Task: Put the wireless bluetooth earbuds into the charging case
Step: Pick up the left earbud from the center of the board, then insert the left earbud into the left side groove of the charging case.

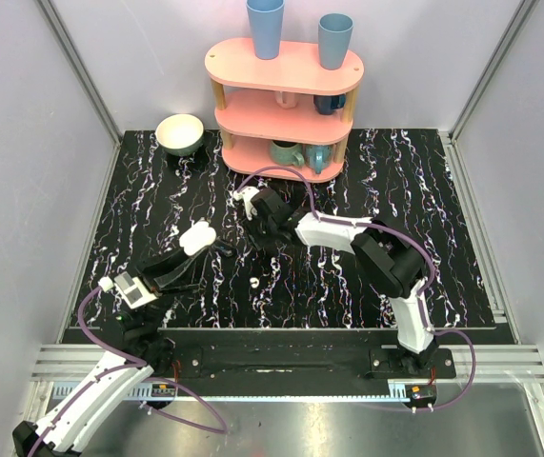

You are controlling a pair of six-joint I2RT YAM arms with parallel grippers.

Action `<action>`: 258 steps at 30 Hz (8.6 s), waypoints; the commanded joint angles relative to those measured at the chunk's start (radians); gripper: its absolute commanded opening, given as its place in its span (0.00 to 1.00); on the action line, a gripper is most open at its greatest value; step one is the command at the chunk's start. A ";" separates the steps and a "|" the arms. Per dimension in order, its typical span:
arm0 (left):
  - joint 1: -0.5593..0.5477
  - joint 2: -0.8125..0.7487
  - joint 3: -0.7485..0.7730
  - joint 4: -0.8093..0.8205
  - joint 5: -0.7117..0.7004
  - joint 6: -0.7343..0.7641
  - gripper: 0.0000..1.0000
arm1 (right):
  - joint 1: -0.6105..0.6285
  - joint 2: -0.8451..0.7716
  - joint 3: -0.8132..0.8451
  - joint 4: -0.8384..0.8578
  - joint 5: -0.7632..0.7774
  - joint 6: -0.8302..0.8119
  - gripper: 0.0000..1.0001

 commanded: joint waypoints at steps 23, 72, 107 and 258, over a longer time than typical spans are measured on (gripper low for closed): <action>-0.003 0.005 -0.139 0.020 -0.030 -0.016 0.00 | 0.007 0.057 0.086 -0.060 0.171 -0.096 0.33; -0.003 0.161 -0.061 -0.036 0.283 0.018 0.00 | -0.002 -0.946 -0.127 -0.309 -0.462 -0.294 0.00; -0.006 0.505 -0.004 0.295 0.581 -0.068 0.00 | 0.006 -0.753 0.049 -0.456 -0.832 -0.267 0.04; -0.009 0.436 -0.097 0.484 0.390 -0.091 0.00 | 0.199 -0.634 0.085 -0.424 -0.354 -0.351 0.22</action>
